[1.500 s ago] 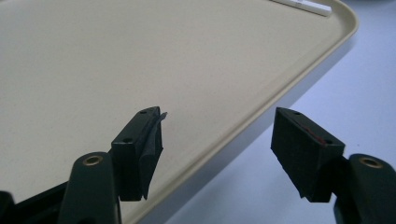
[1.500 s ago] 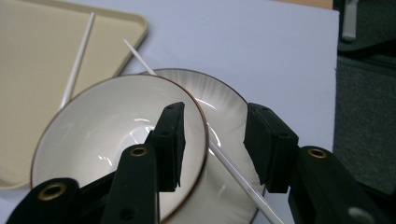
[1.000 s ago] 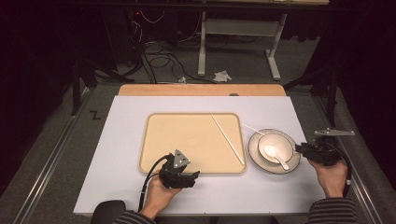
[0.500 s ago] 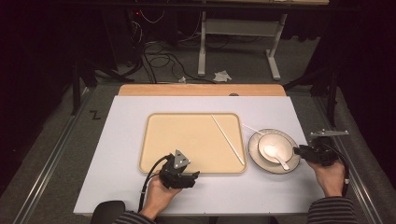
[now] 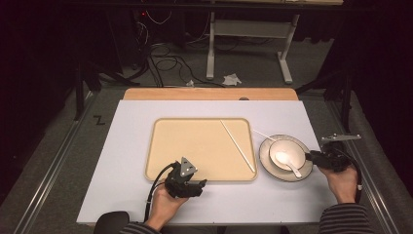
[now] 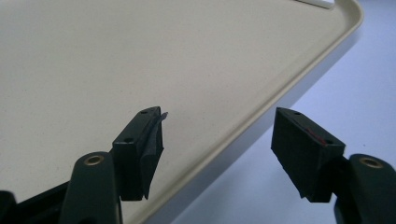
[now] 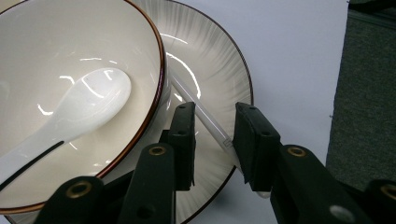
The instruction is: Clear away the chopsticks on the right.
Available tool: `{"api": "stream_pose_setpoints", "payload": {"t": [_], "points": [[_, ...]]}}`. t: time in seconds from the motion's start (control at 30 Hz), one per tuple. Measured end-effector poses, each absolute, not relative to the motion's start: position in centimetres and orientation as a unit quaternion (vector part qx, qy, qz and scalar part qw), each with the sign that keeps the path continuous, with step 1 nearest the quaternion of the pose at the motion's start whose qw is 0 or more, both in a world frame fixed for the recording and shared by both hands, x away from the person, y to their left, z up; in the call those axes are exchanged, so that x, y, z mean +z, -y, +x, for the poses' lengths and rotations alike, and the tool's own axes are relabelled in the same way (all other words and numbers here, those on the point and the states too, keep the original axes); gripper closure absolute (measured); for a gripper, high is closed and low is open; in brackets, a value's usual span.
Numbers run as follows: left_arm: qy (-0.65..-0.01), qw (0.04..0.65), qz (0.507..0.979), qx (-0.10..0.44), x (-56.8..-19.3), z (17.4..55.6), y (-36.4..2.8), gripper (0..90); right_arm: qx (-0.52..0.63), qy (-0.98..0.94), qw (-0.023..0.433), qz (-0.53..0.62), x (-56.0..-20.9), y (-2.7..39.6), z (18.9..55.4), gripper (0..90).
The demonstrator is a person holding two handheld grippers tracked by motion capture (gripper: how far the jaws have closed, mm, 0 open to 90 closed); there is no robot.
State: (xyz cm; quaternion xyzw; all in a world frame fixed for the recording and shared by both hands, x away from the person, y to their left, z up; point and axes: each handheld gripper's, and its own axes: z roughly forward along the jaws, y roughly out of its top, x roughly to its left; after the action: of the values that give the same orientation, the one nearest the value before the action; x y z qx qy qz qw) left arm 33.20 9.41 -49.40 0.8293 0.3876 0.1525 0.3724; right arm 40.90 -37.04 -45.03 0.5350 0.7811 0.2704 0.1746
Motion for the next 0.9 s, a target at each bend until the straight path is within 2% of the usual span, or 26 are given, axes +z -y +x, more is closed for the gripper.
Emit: {"api": "stream_pose_setpoints", "payload": {"t": [0.5,0.9], "points": [[-0.396,0.368,0.827,0.154,-49.5,33.0,-9.7,34.0,0.273,-0.782,0.172,0.533,-45.2,36.8,41.5,72.0],[-0.404,0.366,0.824,0.157,-49.6,32.7,-10.1,33.8,0.263,-0.792,0.164,0.526,-45.8,36.5,42.4,81.7]]}}
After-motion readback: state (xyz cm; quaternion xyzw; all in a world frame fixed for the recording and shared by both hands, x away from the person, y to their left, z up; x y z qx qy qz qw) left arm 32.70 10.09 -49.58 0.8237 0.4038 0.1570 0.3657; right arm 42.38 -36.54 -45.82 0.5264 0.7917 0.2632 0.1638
